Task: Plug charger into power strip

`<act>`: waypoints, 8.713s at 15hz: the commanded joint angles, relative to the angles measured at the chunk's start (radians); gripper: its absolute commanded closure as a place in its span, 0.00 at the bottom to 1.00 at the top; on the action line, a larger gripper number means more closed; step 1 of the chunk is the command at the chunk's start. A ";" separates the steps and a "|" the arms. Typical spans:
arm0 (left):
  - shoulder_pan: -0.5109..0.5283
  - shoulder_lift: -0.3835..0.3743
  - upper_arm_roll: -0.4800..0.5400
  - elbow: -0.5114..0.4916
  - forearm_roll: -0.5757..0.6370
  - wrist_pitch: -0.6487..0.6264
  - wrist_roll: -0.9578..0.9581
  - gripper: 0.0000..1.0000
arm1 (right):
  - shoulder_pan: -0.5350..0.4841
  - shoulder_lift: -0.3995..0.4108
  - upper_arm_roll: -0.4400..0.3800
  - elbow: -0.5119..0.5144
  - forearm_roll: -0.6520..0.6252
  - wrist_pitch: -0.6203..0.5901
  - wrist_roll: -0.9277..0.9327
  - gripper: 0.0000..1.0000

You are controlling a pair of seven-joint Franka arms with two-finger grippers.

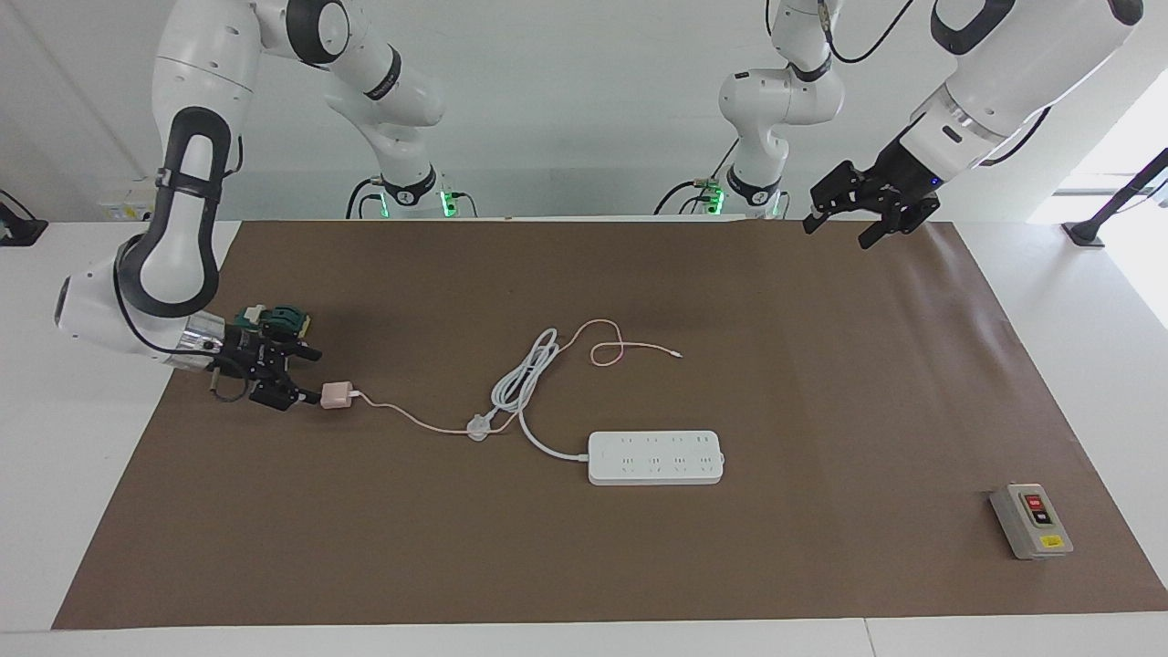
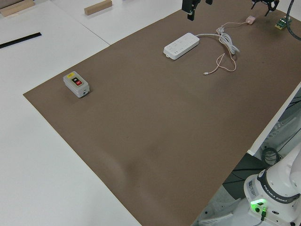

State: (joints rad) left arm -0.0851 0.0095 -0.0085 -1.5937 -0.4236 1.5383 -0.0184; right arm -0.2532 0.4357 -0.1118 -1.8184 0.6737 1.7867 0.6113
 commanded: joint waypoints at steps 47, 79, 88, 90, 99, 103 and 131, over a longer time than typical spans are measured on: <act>-0.030 0.194 0.013 -0.549 -1.191 0.126 0.735 0.00 | 0.481 -0.190 0.009 0.131 0.073 0.035 0.662 1.00; -0.151 0.245 0.019 -0.499 -1.359 0.200 0.810 0.00 | 0.858 -0.172 0.011 0.125 0.083 0.387 0.987 1.00; -0.182 0.242 0.019 -0.499 -1.389 0.175 0.900 0.00 | 0.858 -0.170 0.011 0.123 0.096 0.396 0.989 1.00; -0.182 0.242 0.018 -0.497 -1.391 0.171 0.905 0.00 | 0.858 -0.170 0.011 0.123 0.096 0.396 0.989 1.00; -0.183 0.245 0.019 -0.499 -1.388 0.160 0.954 0.00 | 0.858 -0.170 0.011 0.125 0.096 0.396 0.989 1.00; -0.177 0.247 0.021 -0.500 -1.380 0.163 0.948 0.00 | 0.856 -0.170 0.011 0.125 0.096 0.396 0.989 1.00; -0.197 0.205 0.027 -0.555 -1.379 0.169 0.911 0.00 | 0.850 -0.170 0.011 0.129 0.104 0.396 0.989 1.00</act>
State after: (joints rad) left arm -0.2684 0.2466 0.0035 -2.1193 -1.7929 1.7144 0.8995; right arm 0.5978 0.2604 -0.1021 -1.6993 0.7491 2.1692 1.5821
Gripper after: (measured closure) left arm 0.000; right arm 0.493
